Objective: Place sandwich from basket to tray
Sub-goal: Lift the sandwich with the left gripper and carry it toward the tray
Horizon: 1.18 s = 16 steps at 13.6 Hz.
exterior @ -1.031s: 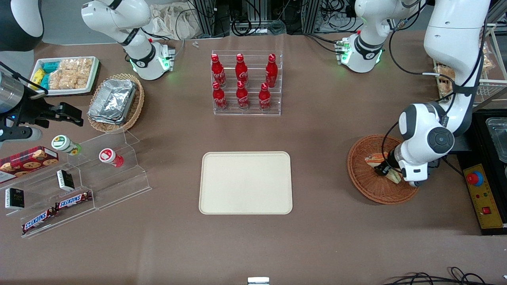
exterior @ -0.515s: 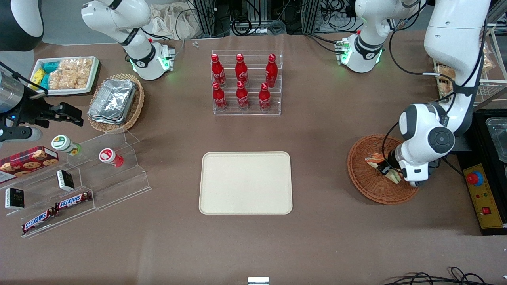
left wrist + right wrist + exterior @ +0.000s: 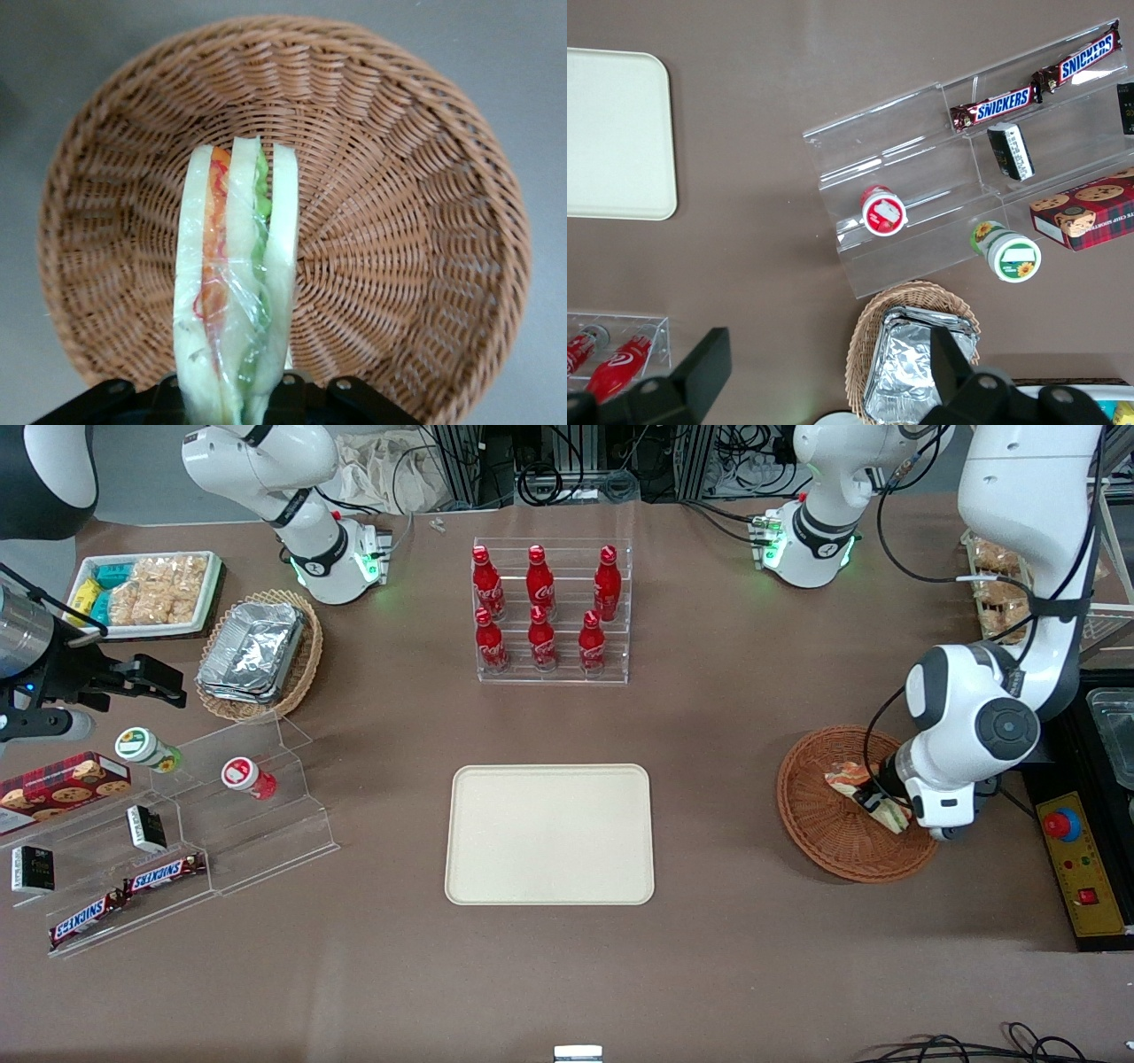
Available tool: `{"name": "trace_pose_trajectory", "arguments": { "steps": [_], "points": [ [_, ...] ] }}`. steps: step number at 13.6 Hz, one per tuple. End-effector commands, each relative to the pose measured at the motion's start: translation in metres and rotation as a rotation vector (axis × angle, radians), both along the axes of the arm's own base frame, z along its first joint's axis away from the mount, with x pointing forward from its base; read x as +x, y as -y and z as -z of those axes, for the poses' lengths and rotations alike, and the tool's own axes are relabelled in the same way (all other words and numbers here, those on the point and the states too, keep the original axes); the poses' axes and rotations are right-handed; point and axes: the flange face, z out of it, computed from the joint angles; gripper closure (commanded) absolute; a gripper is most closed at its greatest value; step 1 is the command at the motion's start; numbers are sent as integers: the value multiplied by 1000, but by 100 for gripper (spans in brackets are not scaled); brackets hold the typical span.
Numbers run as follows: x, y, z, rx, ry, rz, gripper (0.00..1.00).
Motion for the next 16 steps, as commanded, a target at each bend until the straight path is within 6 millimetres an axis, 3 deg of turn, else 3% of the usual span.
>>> {"name": "trace_pose_trajectory", "arguments": {
  "steps": [1,4,8,11,13,16],
  "points": [
    [0,1,-51,-3,-22,77,100],
    [7,12,-94,-12,-75,172,100],
    [15,69,-156,-97,-113,349,100],
    [13,101,-188,-170,-101,471,100],
    [8,136,-202,-185,-89,534,100],
    [-3,185,-200,-211,-96,593,100]
  ]
}}
